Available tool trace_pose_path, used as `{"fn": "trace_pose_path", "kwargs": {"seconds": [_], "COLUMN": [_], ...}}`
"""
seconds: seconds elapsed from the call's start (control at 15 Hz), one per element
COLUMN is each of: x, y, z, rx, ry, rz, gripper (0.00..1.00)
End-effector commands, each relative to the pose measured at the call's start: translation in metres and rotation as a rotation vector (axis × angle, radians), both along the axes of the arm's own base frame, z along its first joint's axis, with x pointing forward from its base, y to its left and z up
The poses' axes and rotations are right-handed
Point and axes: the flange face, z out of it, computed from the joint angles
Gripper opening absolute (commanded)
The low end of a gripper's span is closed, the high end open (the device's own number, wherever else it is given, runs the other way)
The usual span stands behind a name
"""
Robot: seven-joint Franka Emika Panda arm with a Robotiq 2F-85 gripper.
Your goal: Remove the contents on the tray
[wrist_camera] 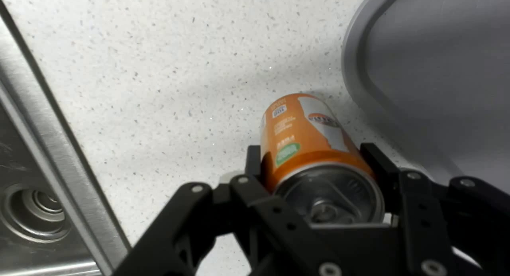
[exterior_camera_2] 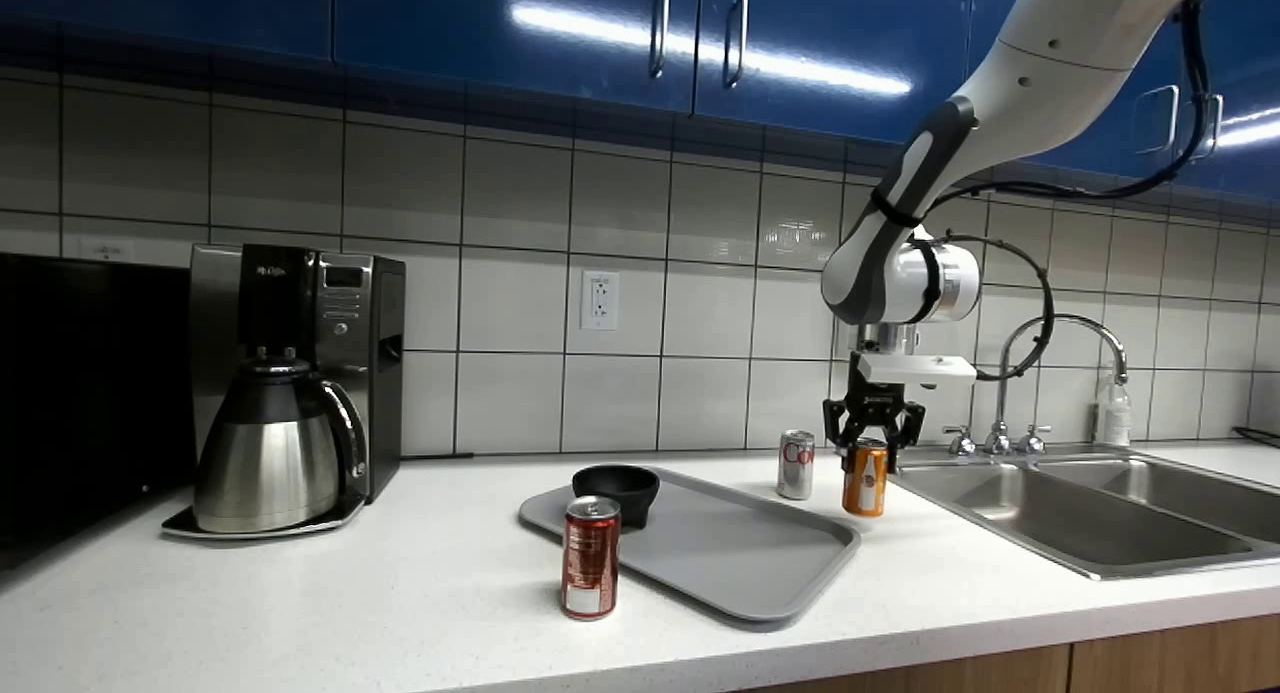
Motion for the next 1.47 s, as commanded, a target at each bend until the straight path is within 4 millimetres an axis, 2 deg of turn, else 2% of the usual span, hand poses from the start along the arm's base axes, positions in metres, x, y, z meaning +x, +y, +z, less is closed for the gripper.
{"fn": "trace_pose_path", "kwargs": {"seconds": [0.0, 0.73, 0.8, 0.87, 1.0, 1.4], "x": [0.002, 0.002, 0.001, 0.001, 0.001, -0.001], "y": [-0.008, -0.009, -0.01, -0.01, -0.01, -0.007], "z": [0.004, -0.005, -0.005, -0.004, -0.003, 0.014], "rx": [0.013, 0.017, 0.019, 0.019, 0.021, 0.017], "ry": [-0.009, 0.007, 0.007, 0.006, 0.001, -0.048], "rz": [0.004, -0.004, -0.006, -0.009, -0.014, -0.014], "gripper": [0.38, 0.38, 0.88, 0.89, 0.99, 1.0]}}
